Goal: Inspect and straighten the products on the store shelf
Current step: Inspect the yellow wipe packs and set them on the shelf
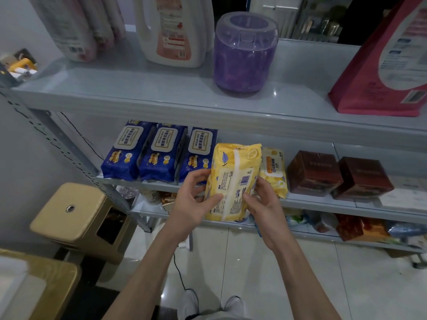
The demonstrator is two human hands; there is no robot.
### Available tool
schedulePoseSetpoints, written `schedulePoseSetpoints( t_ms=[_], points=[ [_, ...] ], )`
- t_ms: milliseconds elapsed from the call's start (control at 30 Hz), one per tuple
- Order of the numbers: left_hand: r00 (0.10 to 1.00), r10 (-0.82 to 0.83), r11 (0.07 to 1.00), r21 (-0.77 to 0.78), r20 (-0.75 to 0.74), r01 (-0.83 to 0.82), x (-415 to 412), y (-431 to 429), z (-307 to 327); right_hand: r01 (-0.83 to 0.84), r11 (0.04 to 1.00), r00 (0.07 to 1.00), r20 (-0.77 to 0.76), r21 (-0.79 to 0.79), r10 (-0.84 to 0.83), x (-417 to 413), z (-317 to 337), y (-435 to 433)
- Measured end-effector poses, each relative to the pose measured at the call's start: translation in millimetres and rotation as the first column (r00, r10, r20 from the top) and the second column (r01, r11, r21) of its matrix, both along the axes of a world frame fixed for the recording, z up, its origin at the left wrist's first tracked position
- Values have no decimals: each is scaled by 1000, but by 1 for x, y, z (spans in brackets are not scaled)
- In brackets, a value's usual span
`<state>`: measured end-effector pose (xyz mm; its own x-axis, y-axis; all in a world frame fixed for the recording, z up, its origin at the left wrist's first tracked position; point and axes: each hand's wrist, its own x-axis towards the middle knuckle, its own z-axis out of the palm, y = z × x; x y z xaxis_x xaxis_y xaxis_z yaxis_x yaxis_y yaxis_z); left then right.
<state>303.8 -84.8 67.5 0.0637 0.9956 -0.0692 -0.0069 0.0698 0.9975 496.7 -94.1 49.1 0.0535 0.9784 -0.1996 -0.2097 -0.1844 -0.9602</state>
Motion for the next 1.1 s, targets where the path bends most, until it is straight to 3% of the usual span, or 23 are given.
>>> schedulePoseSetpoints(
  t_ms=[433, 700, 833, 1000, 1100],
  points=[
    [981, -26, 996, -83, 190, 42, -8, 0, -4, 26, 986, 982, 182, 166, -56, -18, 17, -8],
    [982, -35, 992, -112, 184, 57, -14, 1, -9, 12, 980, 964, 257, 200, -64, -26, 22, -10],
    [985, -46, 991, -117, 166, 66, -16, 1, -7, 58, 986, 979, 185, 157, -87, -27, 22, -9],
    [984, -69, 988, -122, 162, 89, -15, -1, -3, 151, 988, 988, -16, -19, -152, -25, 25, -7],
    [988, -27, 990, -131, 149, 47, -10, -1, 1, 142, 986, 988, -54, -89, -147, -23, 27, -5]
  ],
)
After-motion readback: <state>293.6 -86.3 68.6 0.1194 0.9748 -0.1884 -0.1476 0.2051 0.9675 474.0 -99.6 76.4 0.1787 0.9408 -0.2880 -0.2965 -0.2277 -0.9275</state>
